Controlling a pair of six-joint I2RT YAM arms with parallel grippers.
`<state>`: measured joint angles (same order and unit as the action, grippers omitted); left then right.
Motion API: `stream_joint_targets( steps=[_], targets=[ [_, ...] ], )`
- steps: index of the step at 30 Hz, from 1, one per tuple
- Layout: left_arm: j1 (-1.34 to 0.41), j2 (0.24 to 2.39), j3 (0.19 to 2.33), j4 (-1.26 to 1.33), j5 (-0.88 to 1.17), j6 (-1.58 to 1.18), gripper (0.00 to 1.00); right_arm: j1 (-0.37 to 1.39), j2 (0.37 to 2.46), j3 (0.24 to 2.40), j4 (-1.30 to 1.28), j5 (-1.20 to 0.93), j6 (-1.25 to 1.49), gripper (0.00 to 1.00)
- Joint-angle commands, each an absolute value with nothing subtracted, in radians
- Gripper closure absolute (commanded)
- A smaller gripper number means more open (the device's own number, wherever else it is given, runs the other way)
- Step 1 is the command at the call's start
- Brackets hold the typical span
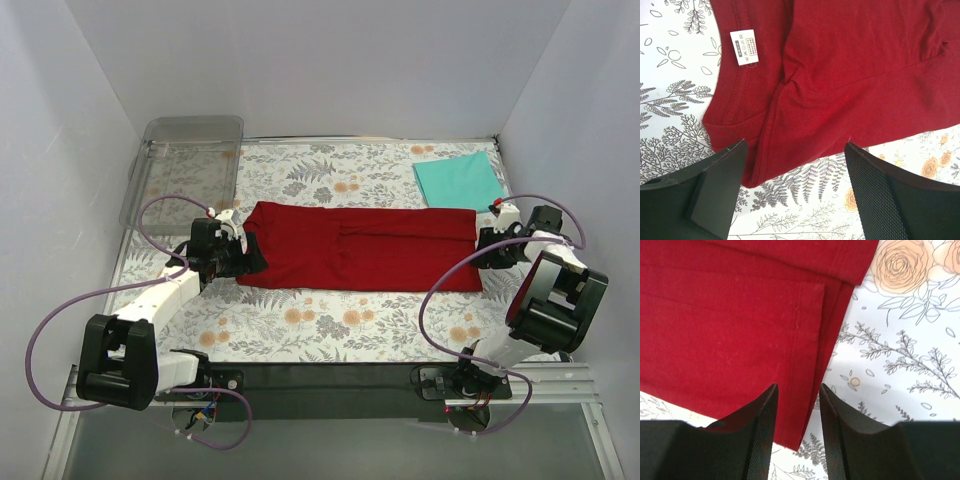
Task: Fold and stack the t-shirts
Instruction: Fold the tshirt
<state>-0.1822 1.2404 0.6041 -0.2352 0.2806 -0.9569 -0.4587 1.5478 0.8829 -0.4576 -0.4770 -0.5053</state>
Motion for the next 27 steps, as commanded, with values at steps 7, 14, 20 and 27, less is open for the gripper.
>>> stream_joint_targets(
  steps=[7, 14, 20, 27],
  targets=[
    [-0.178, 1.233, 0.632, -0.227, 0.287, -0.945, 0.28, -0.465, 1.568, 0.878, -0.445, -0.486, -0.503, 0.61],
    [-0.178, 1.236, 0.634, -0.227, 0.291, -0.942, 0.28, -0.465, 1.548, 0.841, -0.453, -0.442, -0.509, 0.62],
    [-0.178, 1.236, 0.634, -0.227, 0.293, -0.940, 0.28, -0.465, 1.554, 0.816, -0.456, -0.431, -0.514, 0.62],
    [-0.178, 1.232, 0.634, -0.227, 0.291, -0.939, 0.28, -0.465, 1.500, 0.808, -0.466, -0.433, -0.520, 0.84]
  ],
)
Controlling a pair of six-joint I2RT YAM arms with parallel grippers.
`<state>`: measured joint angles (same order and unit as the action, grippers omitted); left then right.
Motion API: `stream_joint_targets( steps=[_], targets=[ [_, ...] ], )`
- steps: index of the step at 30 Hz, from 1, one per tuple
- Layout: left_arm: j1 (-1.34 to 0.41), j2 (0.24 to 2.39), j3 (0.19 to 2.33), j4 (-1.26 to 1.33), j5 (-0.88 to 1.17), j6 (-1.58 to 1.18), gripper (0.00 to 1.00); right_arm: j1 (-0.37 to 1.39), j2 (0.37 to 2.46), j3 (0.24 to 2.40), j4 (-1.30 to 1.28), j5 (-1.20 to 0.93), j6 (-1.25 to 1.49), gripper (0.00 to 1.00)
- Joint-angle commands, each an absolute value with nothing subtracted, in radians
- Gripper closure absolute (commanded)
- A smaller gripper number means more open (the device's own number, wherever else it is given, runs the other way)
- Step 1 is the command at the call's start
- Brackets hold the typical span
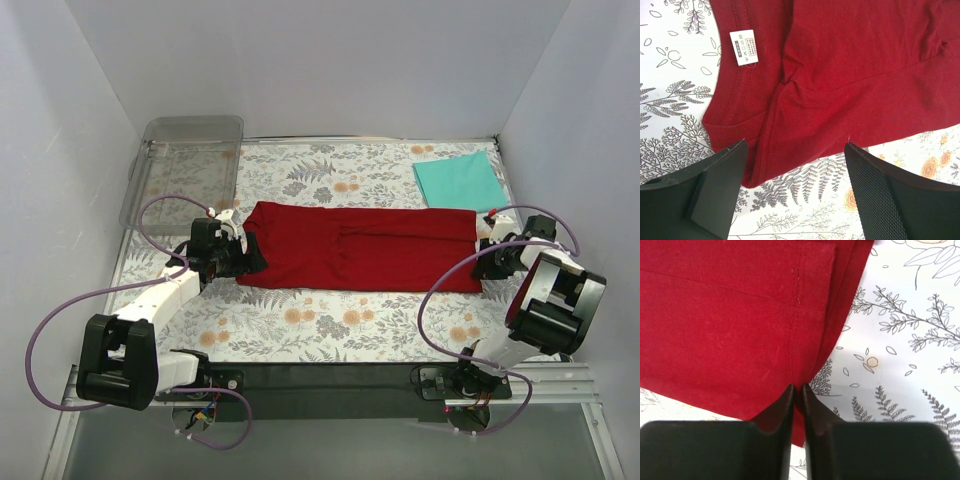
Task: Fold and stack the t-shirts
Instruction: Fold the tshirt
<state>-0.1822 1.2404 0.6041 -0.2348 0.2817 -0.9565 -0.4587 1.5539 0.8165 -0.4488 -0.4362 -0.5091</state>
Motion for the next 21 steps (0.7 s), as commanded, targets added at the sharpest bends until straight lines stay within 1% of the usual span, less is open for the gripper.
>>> stream_joint_targets(
  steps=[1, 3, 7, 12, 16, 21],
  targets=[
    [-0.178, 1.230, 0.632, -0.227, 0.291, -0.940, 0.28, -0.465, 1.494, 0.808, -0.468, -0.433, -0.522, 0.86],
    [-0.178, 1.230, 0.632, -0.227, 0.293, -0.940, 0.28, -0.465, 1.476, 0.805, -0.474, -0.423, -0.525, 0.90],
    [-0.178, 1.227, 0.632, -0.227, 0.291, -0.940, 0.28, -0.465, 1.440, 0.792, -0.479, -0.402, -0.529, 0.94],
    [-0.178, 1.230, 0.634, -0.227, 0.291, -0.940, 0.28, -0.468, 1.404, 0.767, -0.480, -0.384, -0.541, 0.93],
    [-0.178, 1.244, 0.635, -0.224, 0.298, -0.942, 0.30, -0.468, 1.408, 0.752, -0.479, -0.379, -0.554, 0.90],
    [-0.178, 1.282, 0.646, -0.222, 0.302, -0.948, 0.32, -0.474, 1.420, 0.735, -0.469, -0.393, -0.560, 0.90]
  ],
)
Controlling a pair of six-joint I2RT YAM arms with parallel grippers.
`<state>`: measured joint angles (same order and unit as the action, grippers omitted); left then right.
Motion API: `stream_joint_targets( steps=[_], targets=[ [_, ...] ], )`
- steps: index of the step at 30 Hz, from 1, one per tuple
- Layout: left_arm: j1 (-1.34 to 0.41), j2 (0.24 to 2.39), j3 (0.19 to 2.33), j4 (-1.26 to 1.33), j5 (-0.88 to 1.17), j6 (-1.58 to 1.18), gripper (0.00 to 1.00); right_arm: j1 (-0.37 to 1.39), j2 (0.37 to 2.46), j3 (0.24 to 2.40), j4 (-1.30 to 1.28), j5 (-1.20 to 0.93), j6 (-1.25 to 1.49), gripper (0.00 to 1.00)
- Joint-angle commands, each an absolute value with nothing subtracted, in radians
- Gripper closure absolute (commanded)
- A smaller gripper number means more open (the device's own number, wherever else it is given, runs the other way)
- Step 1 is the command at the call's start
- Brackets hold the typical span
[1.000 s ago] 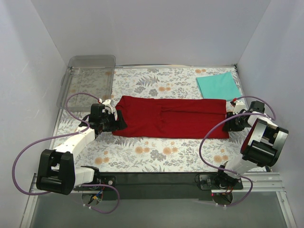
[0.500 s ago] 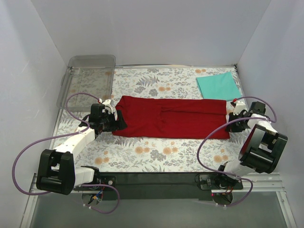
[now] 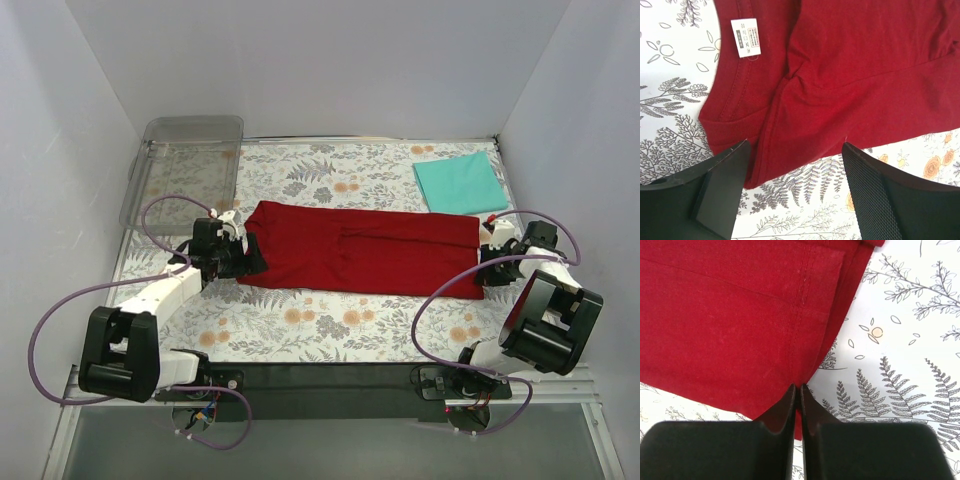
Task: Fold and stack the t-shirts
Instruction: Fold the tshirt
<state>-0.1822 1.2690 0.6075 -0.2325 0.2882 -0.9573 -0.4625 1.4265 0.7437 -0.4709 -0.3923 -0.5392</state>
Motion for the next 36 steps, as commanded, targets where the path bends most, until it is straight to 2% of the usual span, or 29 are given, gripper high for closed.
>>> stream_joint_targets(
  steps=[1, 12, 15, 26, 30, 36],
  targets=[
    [-0.178, 1.290, 0.649, -0.221, 0.313, -0.948, 0.32, -0.476, 1.422, 0.735, -0.468, -0.394, -0.560, 0.90],
    [-0.186, 1.437, 0.826, -0.129, 0.380, -0.945, 0.37, -0.474, 1.445, 0.747, -0.469, -0.426, -0.563, 0.91],
    [-0.193, 1.535, 0.899, -0.124, 0.393, -0.942, 0.41, -0.476, 1.448, 0.749, -0.469, -0.430, -0.565, 0.91],
    [-0.218, 1.747, 1.058, -0.140, 0.351, -0.911, 0.47, -0.476, 1.448, 0.750, -0.469, -0.437, -0.566, 0.91],
    [-0.224, 1.810, 1.097, -0.163, 0.345, -0.896, 0.53, -0.477, 1.450, 0.752, -0.468, -0.439, -0.566, 0.91],
    [-0.230, 1.865, 1.141, -0.176, 0.324, -0.890, 0.53, -0.477, 1.451, 0.752, -0.468, -0.439, -0.565, 0.91]
  ],
)
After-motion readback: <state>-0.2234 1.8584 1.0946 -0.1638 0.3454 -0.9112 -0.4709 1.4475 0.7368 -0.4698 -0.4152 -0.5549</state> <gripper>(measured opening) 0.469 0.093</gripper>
